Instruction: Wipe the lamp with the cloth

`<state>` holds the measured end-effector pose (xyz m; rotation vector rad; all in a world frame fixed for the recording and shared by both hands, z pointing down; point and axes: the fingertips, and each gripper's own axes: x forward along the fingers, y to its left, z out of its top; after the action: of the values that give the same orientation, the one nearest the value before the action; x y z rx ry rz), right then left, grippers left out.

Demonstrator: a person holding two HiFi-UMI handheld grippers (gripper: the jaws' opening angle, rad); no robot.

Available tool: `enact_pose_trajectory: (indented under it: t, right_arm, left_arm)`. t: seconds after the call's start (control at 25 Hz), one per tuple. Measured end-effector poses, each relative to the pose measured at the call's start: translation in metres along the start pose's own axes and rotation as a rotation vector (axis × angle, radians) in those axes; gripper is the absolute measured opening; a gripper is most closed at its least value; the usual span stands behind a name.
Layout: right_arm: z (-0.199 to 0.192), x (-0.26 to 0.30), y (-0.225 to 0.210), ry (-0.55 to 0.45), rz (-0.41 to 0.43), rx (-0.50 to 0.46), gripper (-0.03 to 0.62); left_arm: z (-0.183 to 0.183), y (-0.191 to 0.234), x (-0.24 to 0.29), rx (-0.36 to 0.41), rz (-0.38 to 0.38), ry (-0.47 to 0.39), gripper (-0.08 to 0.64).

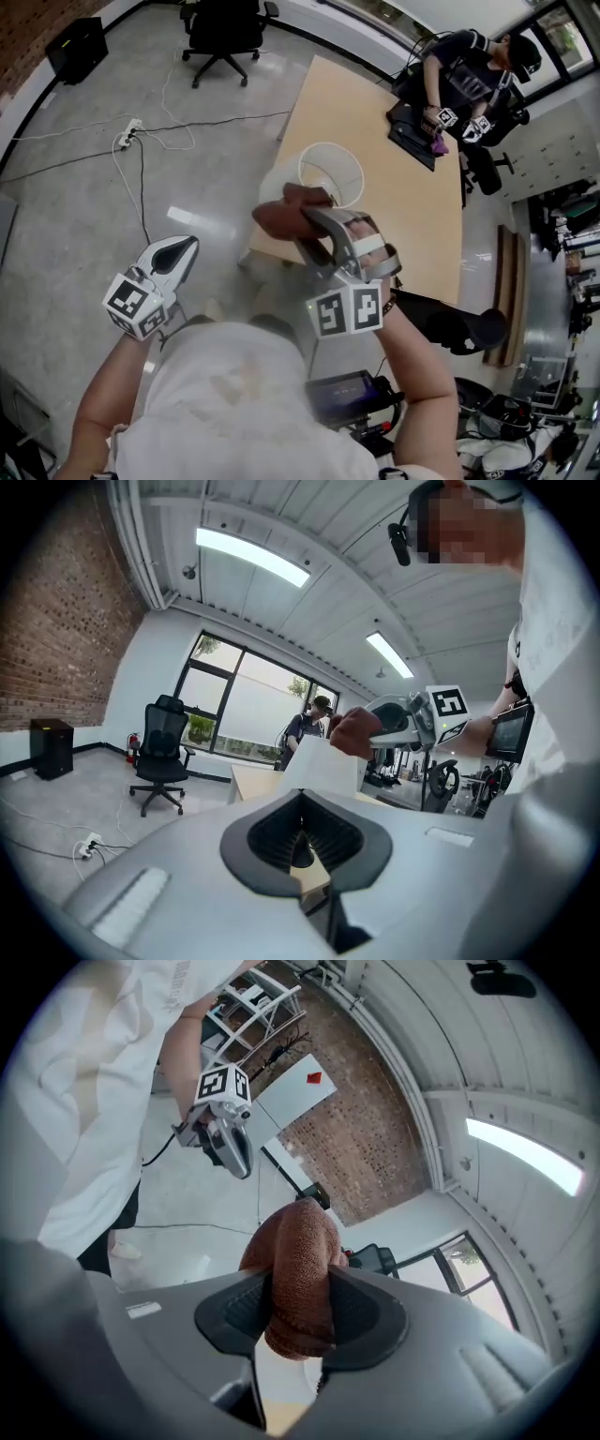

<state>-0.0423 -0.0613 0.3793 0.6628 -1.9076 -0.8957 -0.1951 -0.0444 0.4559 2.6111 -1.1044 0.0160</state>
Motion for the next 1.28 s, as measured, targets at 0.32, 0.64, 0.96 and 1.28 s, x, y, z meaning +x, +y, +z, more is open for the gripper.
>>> enact_pose_trajectory:
  t: [0.32,0.64,0.96,1.28]
  right_arm:
    - [-0.049,0.025,0.065,0.101,0.089,-0.007,0.169]
    - [-0.085,0.042,0.137,0.130,0.206,0.083,0.169]
    - [-0.082,0.028,0.138,0.031,0.205,0.262,0.169]
    - [-0.040,-0.039,0.015,-0.237,-0.133,0.428,0.169]
  left_arm:
    - [0.005,-0.009,0.007,0.014,-0.020,-0.004,0.002]
    - [0.007,-0.016,0.009,0.011,-0.014,0.000,0.002]
    - [-0.002,-0.030,0.019,0.012,-0.060,0.014,0.002]
    - [-0.009,-0.035,0.018,0.003,-0.086,0.018,0.002]
